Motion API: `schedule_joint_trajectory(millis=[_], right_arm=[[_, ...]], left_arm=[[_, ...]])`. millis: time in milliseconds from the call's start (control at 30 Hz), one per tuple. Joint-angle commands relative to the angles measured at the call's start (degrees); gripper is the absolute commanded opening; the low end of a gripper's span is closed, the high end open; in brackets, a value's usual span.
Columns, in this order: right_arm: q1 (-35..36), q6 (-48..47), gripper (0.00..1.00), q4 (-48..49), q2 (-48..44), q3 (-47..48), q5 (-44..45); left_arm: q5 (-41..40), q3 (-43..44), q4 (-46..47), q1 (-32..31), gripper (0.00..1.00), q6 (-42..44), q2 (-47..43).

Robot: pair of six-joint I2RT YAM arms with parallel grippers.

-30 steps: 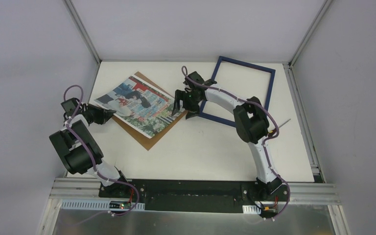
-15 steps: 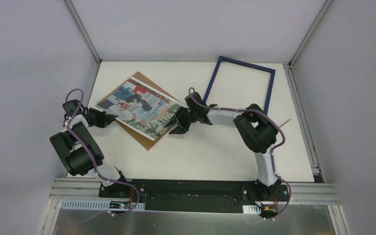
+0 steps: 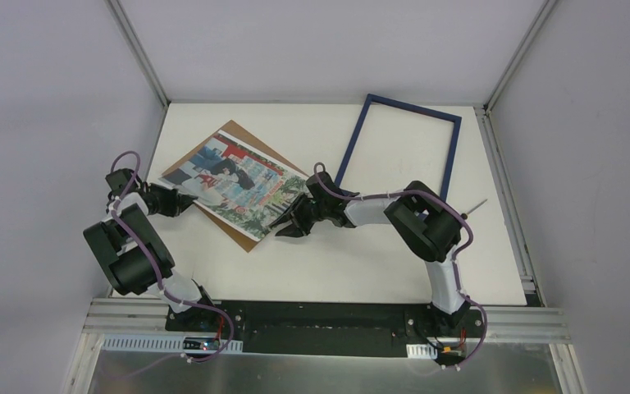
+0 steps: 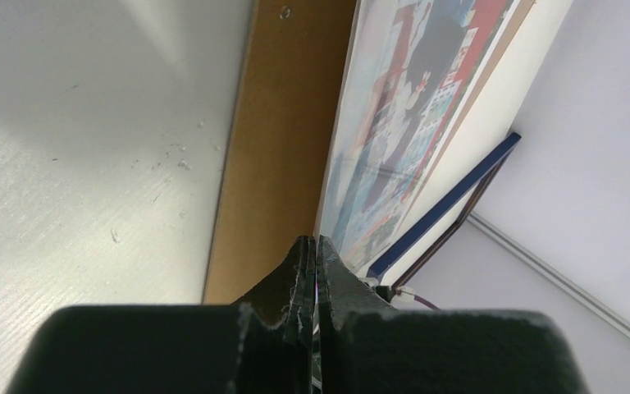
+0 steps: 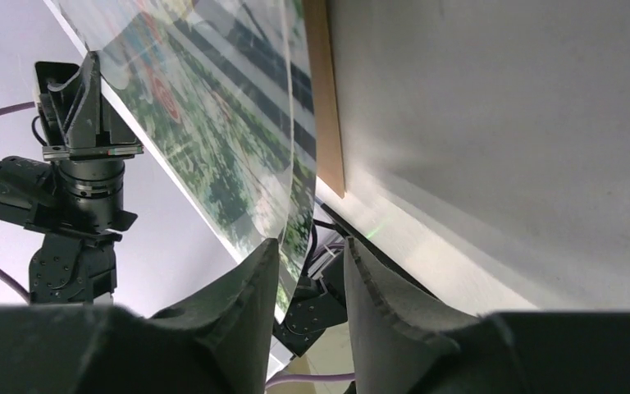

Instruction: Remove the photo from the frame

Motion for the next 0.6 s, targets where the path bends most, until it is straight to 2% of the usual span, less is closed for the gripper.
schedule_joint_trajectory(millis=[0, 133, 467, 567], right_arm=[[0.3, 3.0, 0.36, 2.5, -3.1, -1.0, 0.8], [0.6, 3.3, 0.33, 2.6, -4.1, -2.5, 1.5], [0.7, 3.8, 0.33, 3.7, -5.3, -4.2, 1.6], [0.8, 3.7, 0.29, 2.4, -4.4, -3.4, 1.4]], left_arm=[[-1.2, -1.3, -2.0, 0.0, 0.0, -0.2, -1.7], [-1.5, -1.1, -2.4, 0.0, 0.0, -0.1, -1.6], [-2.1, -0.4, -3.9, 0.3, 0.0, 0.4, -1.1], [-1.9, -0.4, -4.1, 0.5, 0.0, 0.0, -1.2]])
